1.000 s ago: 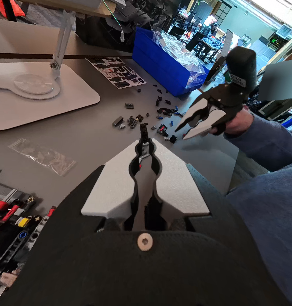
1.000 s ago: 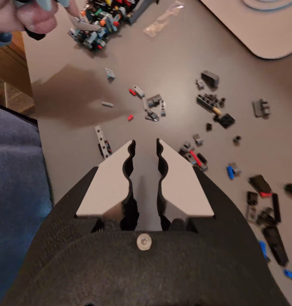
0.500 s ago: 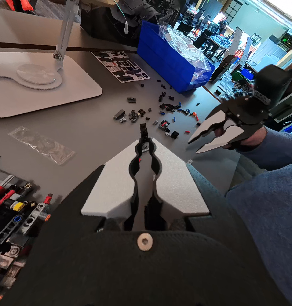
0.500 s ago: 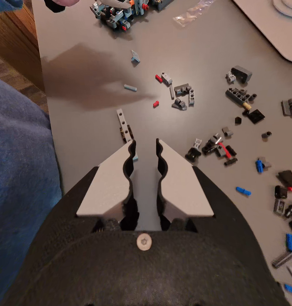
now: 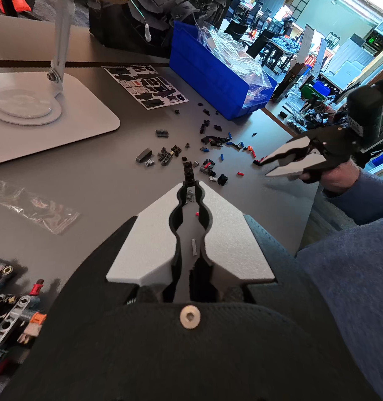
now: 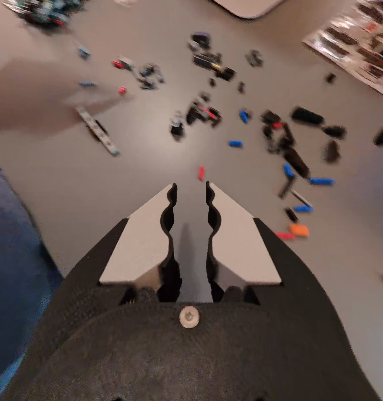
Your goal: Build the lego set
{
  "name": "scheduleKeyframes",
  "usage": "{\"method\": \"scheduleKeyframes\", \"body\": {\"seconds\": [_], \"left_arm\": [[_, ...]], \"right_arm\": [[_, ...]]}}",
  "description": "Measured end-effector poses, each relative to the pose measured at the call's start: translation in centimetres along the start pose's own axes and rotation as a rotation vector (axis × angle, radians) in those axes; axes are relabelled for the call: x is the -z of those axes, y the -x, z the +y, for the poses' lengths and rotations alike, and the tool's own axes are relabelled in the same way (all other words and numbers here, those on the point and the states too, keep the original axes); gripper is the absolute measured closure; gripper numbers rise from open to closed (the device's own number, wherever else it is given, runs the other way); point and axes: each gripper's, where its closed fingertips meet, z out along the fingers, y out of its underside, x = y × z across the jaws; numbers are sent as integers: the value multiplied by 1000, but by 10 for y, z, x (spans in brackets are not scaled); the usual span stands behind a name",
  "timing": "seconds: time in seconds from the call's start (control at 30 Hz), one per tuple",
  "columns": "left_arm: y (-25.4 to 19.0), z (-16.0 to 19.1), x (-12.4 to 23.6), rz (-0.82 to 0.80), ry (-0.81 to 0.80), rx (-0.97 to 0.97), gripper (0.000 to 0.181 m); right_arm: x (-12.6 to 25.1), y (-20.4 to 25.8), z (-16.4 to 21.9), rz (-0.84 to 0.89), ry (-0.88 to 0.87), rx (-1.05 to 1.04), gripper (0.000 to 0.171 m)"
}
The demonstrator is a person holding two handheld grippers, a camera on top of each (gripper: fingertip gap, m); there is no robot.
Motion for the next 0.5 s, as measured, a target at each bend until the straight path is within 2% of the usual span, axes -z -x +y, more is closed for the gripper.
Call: {"method": "scheduleKeyframes", "body": {"seconds": [0.07, 0.2, 0.33, 0.5], "left_arm": [[-3, 1, -3, 5, 4, 0, 175], [-9, 1, -12, 21, 11, -6, 175], [-17, 1, -21, 34, 19, -13, 175], [-21, 3, -25, 36, 26, -15, 175]], "right_arm": [[12, -26, 16, 88, 18, -36, 145], [24, -54, 42, 149, 53, -97, 142], [30, -70, 48, 192, 38, -124, 142], [40, -112, 46, 298, 5, -176, 141]]}}
